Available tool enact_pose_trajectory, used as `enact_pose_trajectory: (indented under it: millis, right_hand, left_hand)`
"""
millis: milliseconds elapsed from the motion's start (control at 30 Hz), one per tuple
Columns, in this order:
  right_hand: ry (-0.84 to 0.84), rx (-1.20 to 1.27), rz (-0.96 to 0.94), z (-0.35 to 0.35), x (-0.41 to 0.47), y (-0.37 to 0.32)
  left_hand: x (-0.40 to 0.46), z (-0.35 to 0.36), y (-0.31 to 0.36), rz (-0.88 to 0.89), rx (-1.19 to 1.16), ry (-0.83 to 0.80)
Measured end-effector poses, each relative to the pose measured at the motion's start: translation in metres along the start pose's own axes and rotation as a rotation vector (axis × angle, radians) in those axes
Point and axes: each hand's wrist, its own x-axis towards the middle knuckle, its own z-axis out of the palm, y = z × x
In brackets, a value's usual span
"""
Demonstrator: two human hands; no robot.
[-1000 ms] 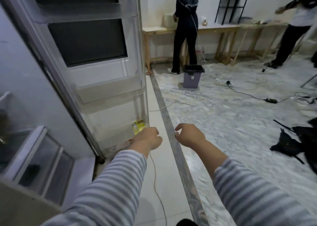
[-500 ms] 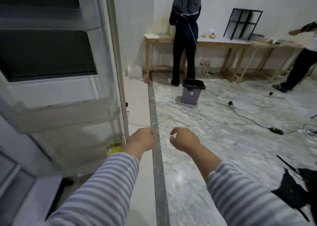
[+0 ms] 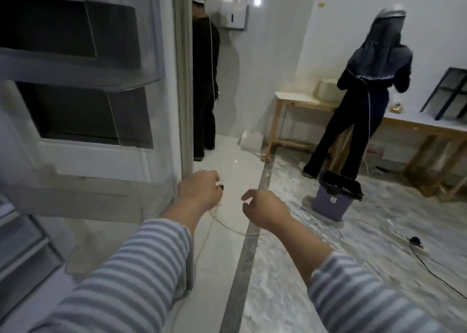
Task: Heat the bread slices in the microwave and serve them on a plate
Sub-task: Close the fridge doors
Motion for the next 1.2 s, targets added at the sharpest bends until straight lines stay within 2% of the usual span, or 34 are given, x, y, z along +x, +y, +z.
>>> enact_pose_trajectory:
  millis: [133,367,500,633,733,867,1033,1200]
  right_hand:
    - [0.039,-0.013,-0.205,-0.041,0.055,-0.013]
    - [0.089,0.044,-0.548,-0.110,0.128,-0.050]
    - [0.175,0.065,-0.875,-0.135,0.166,-0.075]
    - [0.286,0.042,-1.135,-0.152,0.194,-0.103]
    - [0.448,0.026,-1.310,-0.161,0.209,-0.122]
    - [0.578,-0.032,-1.476,-0.162,0.229,-0.148]
    - [0.660,-0.138,-1.595,-0.150,0.249,-0.178]
    - [0.702,-0.162,-1.535,-0.134,0.253,-0.186]
  left_hand:
    - [0.044,-0.030,0.008,-0.003,0.069,0.315]
    - [0.074,-0.075,0.022,-0.067,0.228,0.714]
    - [0.080,-0.085,0.021,-0.169,0.386,0.869]
    - [0.091,-0.097,0.028,-0.363,0.458,0.909]
    - [0.097,-0.105,0.034,-0.479,0.505,0.945]
    - [0.102,-0.115,0.042,-0.617,0.528,0.911]
    - [0.106,-0.112,0.023,-0.786,0.592,0.906]
    - [0.103,-0.109,0.012,-0.778,0.644,0.871]
